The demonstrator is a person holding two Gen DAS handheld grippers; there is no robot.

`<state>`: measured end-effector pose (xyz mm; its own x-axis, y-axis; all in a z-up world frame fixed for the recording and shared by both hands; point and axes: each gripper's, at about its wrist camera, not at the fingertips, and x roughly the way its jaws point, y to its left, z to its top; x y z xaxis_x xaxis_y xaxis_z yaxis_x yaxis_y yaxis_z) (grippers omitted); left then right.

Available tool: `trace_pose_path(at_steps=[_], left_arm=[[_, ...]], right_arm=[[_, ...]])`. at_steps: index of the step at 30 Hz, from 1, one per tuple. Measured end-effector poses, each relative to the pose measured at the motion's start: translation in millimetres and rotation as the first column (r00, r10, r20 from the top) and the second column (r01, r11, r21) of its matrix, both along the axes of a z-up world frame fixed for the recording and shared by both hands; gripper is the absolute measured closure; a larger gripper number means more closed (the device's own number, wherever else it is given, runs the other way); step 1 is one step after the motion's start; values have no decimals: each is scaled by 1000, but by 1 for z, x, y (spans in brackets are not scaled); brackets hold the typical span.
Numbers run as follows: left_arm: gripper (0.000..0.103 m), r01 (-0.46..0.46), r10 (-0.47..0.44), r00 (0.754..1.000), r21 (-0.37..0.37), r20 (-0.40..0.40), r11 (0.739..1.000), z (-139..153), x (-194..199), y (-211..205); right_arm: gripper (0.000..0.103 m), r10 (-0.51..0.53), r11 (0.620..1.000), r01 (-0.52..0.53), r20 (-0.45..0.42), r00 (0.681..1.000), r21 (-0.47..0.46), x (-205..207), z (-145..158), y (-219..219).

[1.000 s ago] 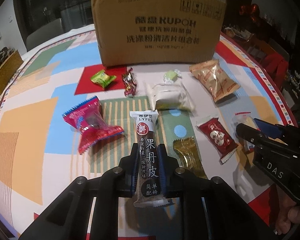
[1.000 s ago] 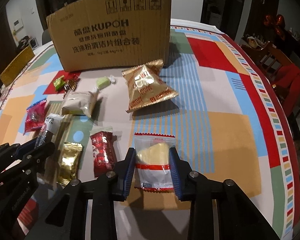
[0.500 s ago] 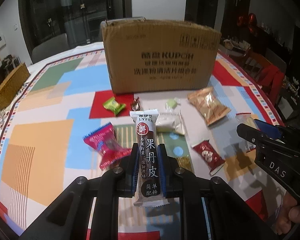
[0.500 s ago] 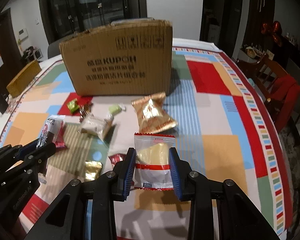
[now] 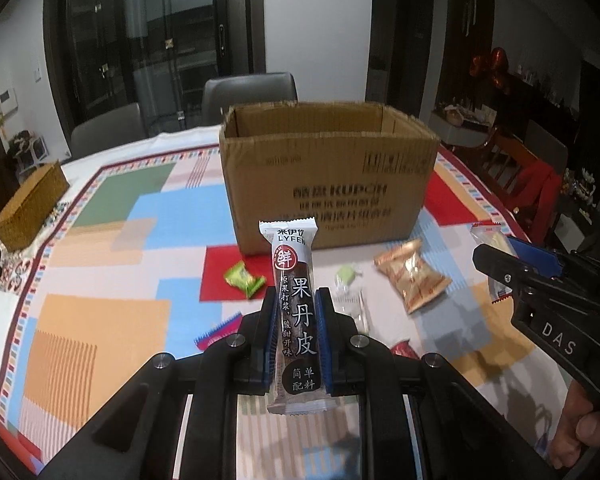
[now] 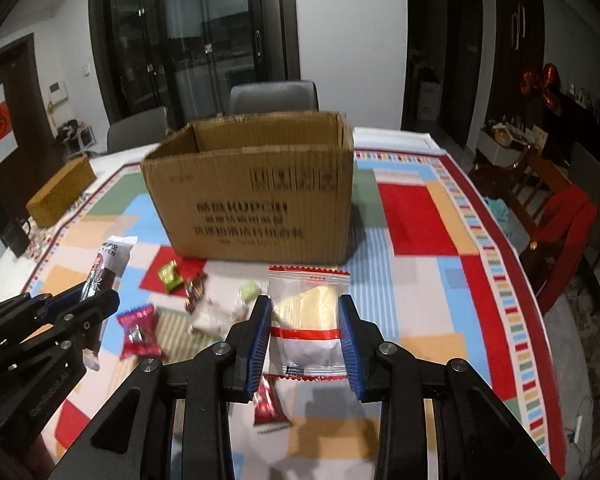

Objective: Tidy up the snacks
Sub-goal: 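Lift both held snacks and carry them over the cardboard box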

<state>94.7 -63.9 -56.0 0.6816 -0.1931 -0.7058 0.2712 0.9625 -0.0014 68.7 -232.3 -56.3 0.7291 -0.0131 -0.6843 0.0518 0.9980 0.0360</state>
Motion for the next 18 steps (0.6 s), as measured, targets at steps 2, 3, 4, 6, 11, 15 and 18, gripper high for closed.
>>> trace_pose_path(at_steps=[2,3,4,6,11,15,18], left_arm=[[84,3,-3,1000,-1,10,1000,7,5,0],[84,4,-4,1000,-1,15,1000,9,7,0],[84,5,-5,1000,-1,20,1000,12,9,-1],[84,6,-6,999,0,36,1000,18,14,0],[84,4,-4,998,-10,61,1000,32,26,2],[84,7,-6,997,-8,75,1000,39,36,0],[84,18,-18,996,-4,88,1000,45,44,-4]], right_arm=[[68,1,1000,-1,12,1000,1,3,5,0],[68,2,1000,-2,19,1000,1,5,9,0],[68,3,1000,-4,23,1000,2,6,11,1],[68,6,1000,-6,40,999,-1,10,17,1],[68,9,1000,-8,81,997,-13,21,31,1],[68,9,1000,-8,106,994,-15,32,40,0],[68,13,1000,-12,121,993,-11,40,46,-1]])
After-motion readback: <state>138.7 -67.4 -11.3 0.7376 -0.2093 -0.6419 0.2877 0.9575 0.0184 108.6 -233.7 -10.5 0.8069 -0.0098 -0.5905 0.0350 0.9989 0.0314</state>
